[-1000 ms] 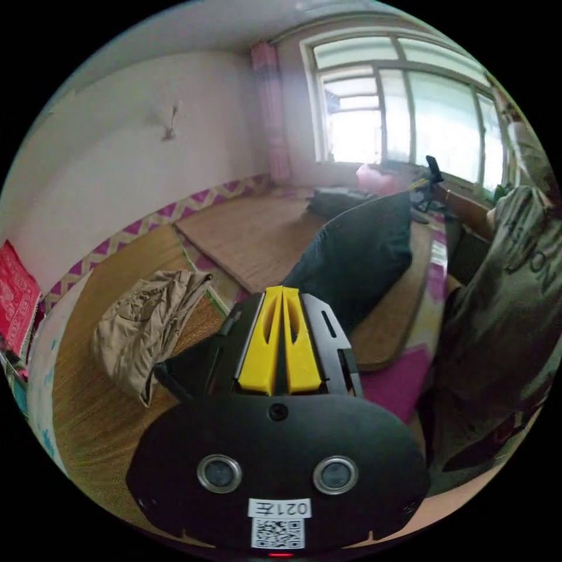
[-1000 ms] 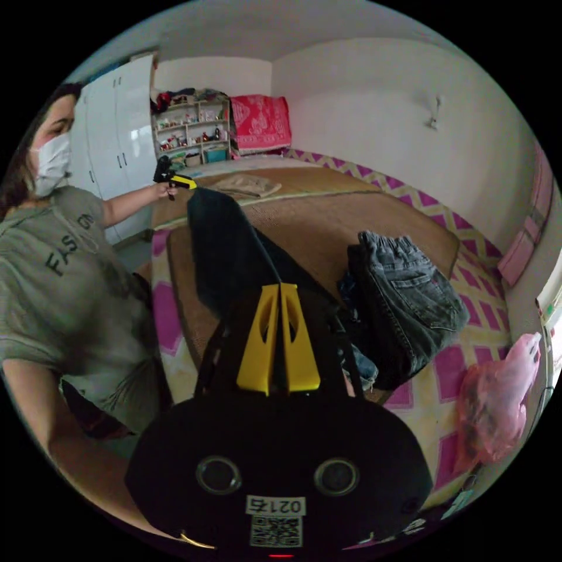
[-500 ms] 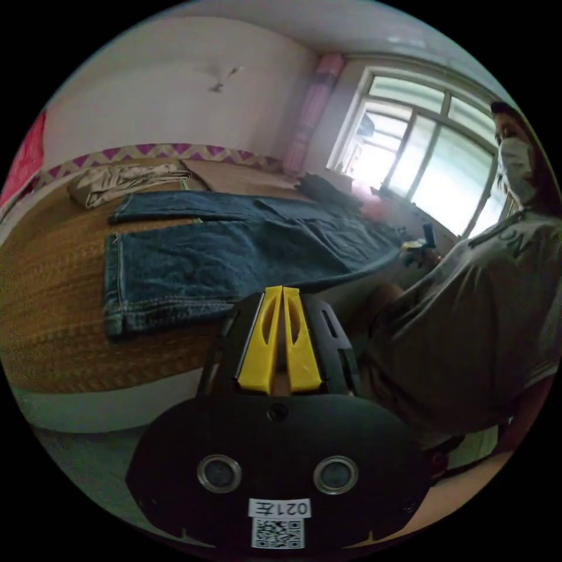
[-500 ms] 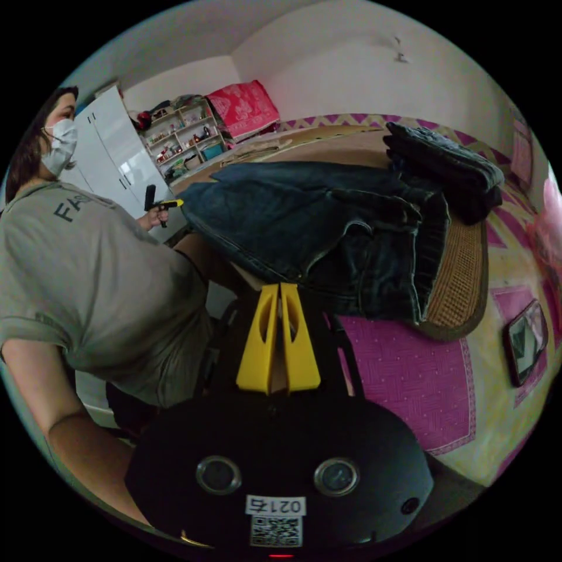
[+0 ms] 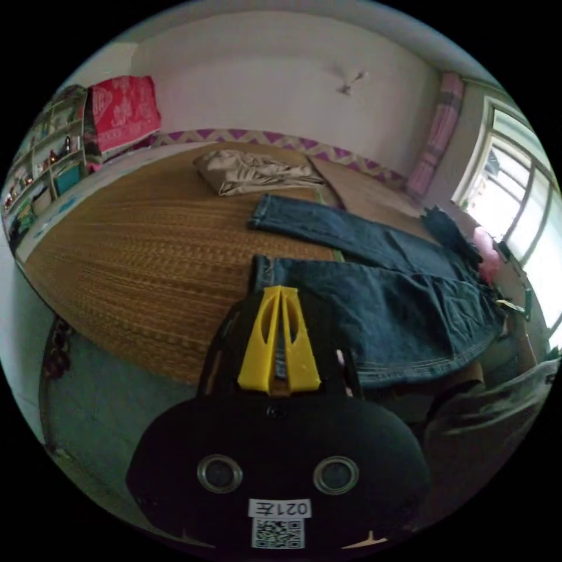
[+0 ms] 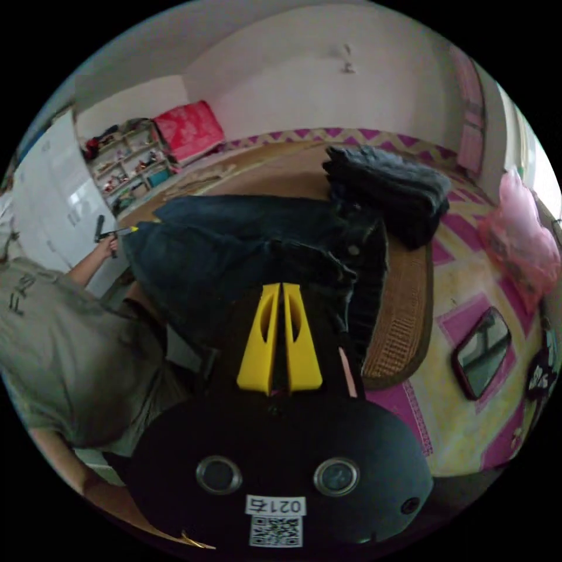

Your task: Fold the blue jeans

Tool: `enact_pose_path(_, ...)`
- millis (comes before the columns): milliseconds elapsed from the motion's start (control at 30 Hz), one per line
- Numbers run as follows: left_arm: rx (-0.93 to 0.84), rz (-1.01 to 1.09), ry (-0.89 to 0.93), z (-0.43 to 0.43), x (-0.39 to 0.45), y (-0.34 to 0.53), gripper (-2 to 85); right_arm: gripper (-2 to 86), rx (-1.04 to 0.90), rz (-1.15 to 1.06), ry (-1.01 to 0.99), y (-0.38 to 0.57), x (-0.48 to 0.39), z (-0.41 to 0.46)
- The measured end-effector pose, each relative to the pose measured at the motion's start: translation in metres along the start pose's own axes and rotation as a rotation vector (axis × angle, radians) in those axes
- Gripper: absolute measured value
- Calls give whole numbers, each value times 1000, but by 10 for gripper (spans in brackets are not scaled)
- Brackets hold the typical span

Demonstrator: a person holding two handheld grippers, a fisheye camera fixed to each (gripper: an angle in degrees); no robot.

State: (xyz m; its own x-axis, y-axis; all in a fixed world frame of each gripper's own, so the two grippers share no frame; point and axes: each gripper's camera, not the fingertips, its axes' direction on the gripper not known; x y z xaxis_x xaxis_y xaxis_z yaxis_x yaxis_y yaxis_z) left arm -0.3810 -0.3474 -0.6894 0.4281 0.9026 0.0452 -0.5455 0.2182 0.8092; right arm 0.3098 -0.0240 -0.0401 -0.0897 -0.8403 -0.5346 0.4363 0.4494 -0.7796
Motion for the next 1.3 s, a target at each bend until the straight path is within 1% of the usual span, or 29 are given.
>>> enact_pose_path(67,-21,30,2,1,0,-1,-6,-6,-152,94,56,1,13,38)
enact_pose_path(100,-33,36,2,2,0,-2,-7,-6,-193,100,72,3,14,46)
enact_pose_path(133,-54,48,-8,2,0,-6,-8,-6,-115,89,82,9,9,42)
enact_pose_path(167,-55,69,-46,2,2,-11,-9,-6,-104,81,100,13,5,42)
enact_pose_path(200,-38,87,-63,1,3,-13,-9,-6,-90,78,106,15,2,41)
enact_pose_path(233,24,113,-82,-6,4,-18,-9,-6,-70,62,126,19,-3,40)
enact_pose_path(300,146,118,-41,-21,0,-27,-9,-5,-34,21,175,25,-16,39)
enact_pose_path(333,216,109,14,-29,-4,-30,-9,-5,-26,1,207,28,-24,39)
enact_pose_path(367,223,91,45,-30,-9,-32,-9,-5,-29,-8,234,28,-30,39)
enact_pose_path(400,201,76,46,-27,-11,-32,-9,-5,-33,-9,246,28,-33,39)
enact_pose_path(467,-19,43,43,2,-17,-30,-9,-4,-45,-2,270,27,-41,39)
enact_pose_path(500,-47,50,54,7,-17,-27,-9,-4,-46,5,268,27,-42,39)
enact_pose_path(600,-33,85,63,13,-8,-9,-9,-4,-59,50,232,26,-41,36)
enact_pose_path(667,-58,134,24,18,0,-1,-9,-5,-71,60,222,24,-43,35)
enact_pose_path(767,-54,139,-13,19,4,2,-4,-5,-52,89,223,27,-47,33)
enact_pose_path(833,-61,92,-29,17,0,1,3,-5,-34,99,238,30,-53,32)
enact_pose_path(900,3,38,-28,9,-7,2,26,-5,-25,97,257,32,-59,32)
enact_pose_path(933,22,8,-8,7,-12,3,52,-6,-21,94,266,33,-62,32)
enact_pose_path(967,16,-26,7,8,-18,2,85,-6,-19,97,269,34,-64,31)
enact_pose_path(1033,-25,-73,18,14,-28,1,107,-6,-13,104,266,35,-66,30)
enact_pose_path(1100,-68,-101,56,21,-37,3,101,-6,-10,109,260,36,-67,30)
enact_pose_path(1133,-57,-100,72,22,-39,5,78,-6,-10,111,257,37,-68,29)
enact_pose_path(1233,-99,-25,77,27,-34,5,30,-6,-7,116,249,39,-70,28)
enact_pose_path(1300,-84,-4,90,21,-32,0,7,-6,-5,120,246,40,-71,27)
